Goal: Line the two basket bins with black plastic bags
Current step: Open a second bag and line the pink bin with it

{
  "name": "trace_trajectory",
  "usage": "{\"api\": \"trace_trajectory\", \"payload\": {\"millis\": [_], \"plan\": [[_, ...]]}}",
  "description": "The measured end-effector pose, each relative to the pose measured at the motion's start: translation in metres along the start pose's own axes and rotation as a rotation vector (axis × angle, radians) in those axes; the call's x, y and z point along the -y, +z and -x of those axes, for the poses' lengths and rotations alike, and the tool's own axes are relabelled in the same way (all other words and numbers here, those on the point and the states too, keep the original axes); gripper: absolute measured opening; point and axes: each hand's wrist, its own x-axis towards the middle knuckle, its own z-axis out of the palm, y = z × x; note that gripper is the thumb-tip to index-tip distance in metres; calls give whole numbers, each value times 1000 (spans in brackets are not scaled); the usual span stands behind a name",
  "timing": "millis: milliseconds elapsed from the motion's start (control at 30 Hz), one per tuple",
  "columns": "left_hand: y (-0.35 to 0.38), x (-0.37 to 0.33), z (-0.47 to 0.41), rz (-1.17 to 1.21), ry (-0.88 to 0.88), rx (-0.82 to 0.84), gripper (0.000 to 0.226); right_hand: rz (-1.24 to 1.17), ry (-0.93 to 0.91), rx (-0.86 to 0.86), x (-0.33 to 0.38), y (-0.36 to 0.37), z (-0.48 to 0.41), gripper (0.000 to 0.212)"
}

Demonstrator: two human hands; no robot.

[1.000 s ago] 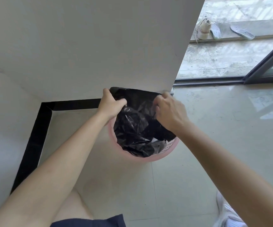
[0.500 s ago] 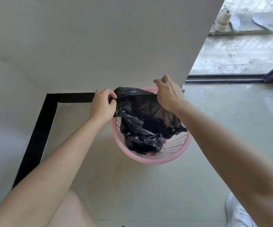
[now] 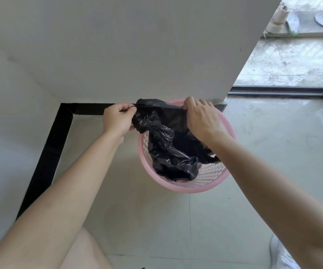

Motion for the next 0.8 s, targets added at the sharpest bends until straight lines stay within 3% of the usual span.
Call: {"api": "trace_trajectory", "payload": {"millis": [67,133,200,267,333,400,533,600,700,733,800], "plan": [[-3,-6,-1,138,-198,89,10,-165,70,-70,3,-6,-7,15],[-6,-10,-4,217,-356,141,8,-261,-44,-125,6,-12,-13,19],[-6,-8,-11,222,-421,122,10,-180,-246,-83,7,-19,-20,26],[-4,-1,-19,92,-350,71,10,-10,-318,52,3,-21,-36,39],[-3,12,-26,-241,-143,54,20,116,-233,196,-1,-17,-53,42],[1,27,-24,-434,-73,130,24,134,-79,307,-8,-11,-66,38],[18,56,-1,-244,-430,296,25,42,238,475,-33,-9,-75,33],[22,67,9,-161,-498,307,30,42,328,585,-49,-12,-69,28],[24,64,19,-11,-464,283,16,-116,489,611,-76,-19,-44,28],[24,61,22,46,-414,219,6,-189,518,570,-83,-21,-33,30],[19,52,31,77,-232,-62,19,-260,542,426,-90,-21,-13,38]]}}
